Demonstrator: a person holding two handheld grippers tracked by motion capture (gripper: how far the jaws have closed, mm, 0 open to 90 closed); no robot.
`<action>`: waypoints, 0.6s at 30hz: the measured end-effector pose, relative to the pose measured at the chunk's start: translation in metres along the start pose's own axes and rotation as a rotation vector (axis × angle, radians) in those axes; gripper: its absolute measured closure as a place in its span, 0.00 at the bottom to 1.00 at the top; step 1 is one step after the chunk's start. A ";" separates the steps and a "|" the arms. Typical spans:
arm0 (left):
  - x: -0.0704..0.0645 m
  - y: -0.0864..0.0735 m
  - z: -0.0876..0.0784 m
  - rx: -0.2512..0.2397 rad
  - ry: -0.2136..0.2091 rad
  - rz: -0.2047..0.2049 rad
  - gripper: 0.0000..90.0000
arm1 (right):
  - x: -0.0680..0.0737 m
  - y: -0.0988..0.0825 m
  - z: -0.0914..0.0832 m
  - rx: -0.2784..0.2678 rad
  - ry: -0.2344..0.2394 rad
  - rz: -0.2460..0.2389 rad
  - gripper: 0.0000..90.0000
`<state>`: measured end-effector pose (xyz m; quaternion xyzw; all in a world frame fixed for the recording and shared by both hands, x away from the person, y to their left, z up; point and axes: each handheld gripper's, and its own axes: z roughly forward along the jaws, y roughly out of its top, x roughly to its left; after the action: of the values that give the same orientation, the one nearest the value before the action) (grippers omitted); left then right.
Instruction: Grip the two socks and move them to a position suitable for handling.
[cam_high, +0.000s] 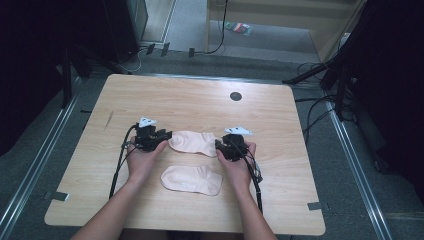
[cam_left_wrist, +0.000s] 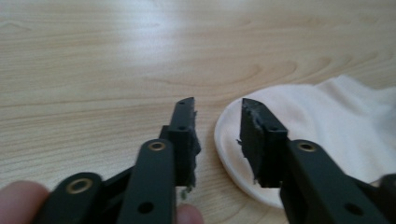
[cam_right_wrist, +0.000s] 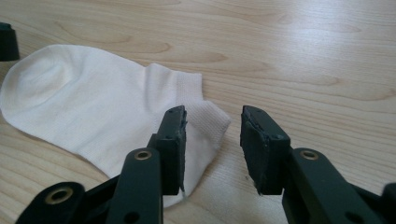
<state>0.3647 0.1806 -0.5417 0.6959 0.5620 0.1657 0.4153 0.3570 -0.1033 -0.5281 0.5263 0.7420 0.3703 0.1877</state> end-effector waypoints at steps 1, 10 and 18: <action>0.000 0.000 0.000 0.000 0.000 0.000 0.79 | 0.001 0.000 0.001 -0.003 0.001 -0.008 0.70; -0.010 -0.007 0.003 0.088 0.024 0.086 1.00 | 0.003 -0.006 0.010 0.029 -0.033 -0.057 0.80; -0.013 -0.016 -0.007 0.079 0.034 0.102 1.00 | 0.000 -0.010 0.009 0.028 -0.050 -0.077 0.99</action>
<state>0.3453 0.1722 -0.5467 0.7366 0.5387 0.1761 0.3691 0.3563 -0.1017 -0.5418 0.5091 0.7619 0.3391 0.2128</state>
